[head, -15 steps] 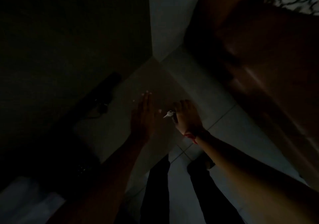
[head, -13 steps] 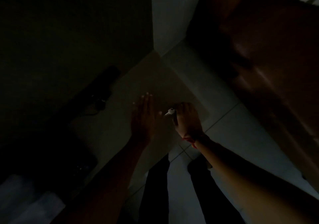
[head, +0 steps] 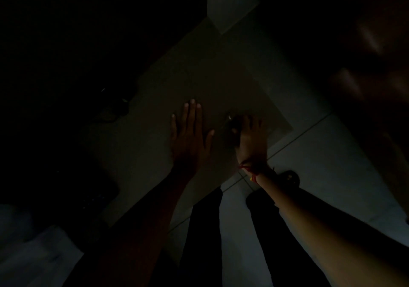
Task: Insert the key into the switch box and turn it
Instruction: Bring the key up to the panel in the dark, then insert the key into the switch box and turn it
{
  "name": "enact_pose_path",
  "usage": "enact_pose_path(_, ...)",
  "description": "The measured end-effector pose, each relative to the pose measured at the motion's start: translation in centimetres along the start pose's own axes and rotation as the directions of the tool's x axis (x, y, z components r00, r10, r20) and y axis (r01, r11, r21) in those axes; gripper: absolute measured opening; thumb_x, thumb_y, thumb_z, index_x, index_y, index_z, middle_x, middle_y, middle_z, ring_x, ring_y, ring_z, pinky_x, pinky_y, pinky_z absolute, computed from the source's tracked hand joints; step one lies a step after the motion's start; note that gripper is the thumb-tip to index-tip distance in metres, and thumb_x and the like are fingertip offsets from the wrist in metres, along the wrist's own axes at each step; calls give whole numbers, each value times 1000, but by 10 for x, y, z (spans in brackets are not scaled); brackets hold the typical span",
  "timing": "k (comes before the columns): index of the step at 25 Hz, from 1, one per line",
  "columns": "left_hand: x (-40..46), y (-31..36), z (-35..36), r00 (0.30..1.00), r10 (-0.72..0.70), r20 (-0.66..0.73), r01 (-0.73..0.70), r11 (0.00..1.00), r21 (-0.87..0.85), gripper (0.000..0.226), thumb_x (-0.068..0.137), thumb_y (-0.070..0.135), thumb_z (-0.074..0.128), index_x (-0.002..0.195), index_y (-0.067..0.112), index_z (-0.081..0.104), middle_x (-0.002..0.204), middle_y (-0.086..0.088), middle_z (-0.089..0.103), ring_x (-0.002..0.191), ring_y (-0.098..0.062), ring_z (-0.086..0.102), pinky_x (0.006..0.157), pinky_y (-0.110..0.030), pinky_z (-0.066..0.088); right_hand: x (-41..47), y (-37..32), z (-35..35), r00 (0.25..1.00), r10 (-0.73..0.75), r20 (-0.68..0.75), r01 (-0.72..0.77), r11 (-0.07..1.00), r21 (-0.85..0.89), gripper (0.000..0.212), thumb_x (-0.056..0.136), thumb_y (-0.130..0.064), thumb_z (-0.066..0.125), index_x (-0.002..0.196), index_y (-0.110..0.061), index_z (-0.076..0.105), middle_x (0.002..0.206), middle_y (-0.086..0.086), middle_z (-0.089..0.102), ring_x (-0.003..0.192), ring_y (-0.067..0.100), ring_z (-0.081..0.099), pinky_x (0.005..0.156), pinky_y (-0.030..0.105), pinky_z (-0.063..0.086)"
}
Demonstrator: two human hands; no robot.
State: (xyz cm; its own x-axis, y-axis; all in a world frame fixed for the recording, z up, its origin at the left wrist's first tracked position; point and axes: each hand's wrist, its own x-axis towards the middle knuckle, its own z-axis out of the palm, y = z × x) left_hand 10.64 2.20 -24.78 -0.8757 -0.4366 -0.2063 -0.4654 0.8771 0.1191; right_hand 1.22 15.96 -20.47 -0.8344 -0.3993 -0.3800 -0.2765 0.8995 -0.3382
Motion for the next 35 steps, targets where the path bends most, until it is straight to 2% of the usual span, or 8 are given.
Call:
enact_pose_path(5,-31,-13,48,997,-33,72,35,999,-32,76,106,55,32,164,9,15,174,-11,14,161,-24,12,130,-54,14,-7,19,41,1000,-11,0,11,999,45,35,96,-26,56,129,-13,57,136,11,54,126,32,45,106,46,39)
enact_pose_path(8,-54,-24,63,980,-74,187,85,995,-52,73,106,51,35,164,9,19,173,-11,17,161,-25,15,129,-54,17,-15,20,52,996,-61,-58,70,982,178,15,87,-13,68,101,-8,71,110,17,68,106,40,58,96,55,47)
enact_pose_path(11,-60,-26,68,952,-108,285,133,989,-71,67,109,48,35,163,10,21,172,-11,20,159,-25,24,129,-49,22,-7,24,56,1000,-28,14,21,932,363,8,85,-8,71,93,-9,73,95,13,72,91,30,64,76,36,53)
enact_pose_path(13,-55,-20,63,956,-100,277,128,988,-82,63,110,46,34,162,11,26,170,-12,26,156,-27,31,127,-48,26,-5,26,53,1000,-10,-4,11,895,447,8,81,-3,74,87,-8,73,86,11,72,79,19,63,64,22,48)
enact_pose_path(19,-20,13,0,990,31,137,-13,991,-133,59,109,38,42,156,4,39,164,-15,39,153,-28,38,126,-54,29,-14,39,1,999,28,40,-44,880,474,13,75,-3,80,85,-3,72,82,17,75,73,25,68,64,27,49)
enact_pose_path(26,48,92,-188,988,144,56,-139,986,-91,62,110,45,31,160,7,31,168,-13,30,157,-24,28,131,-49,15,4,20,-204,986,-25,-166,102,875,474,19,70,-4,83,84,-4,70,83,17,75,80,34,71,70,39,55)
enact_pose_path(32,100,172,-411,968,219,-122,-229,970,-78,70,108,50,38,163,9,23,172,-10,20,161,-22,17,131,-51,7,5,-5,-447,940,-234,-250,326,832,448,28,81,-9,75,108,-11,69,104,11,76,97,26,70,87,27,52)
enact_pose_path(35,117,246,-526,914,316,-253,-331,944,-15,73,107,53,35,164,9,18,174,-9,14,162,-22,11,131,-54,7,-17,8,-582,853,-202,-482,437,781,447,19,73,-4,79,91,-9,74,86,13,78,78,24,72,72,31,54)
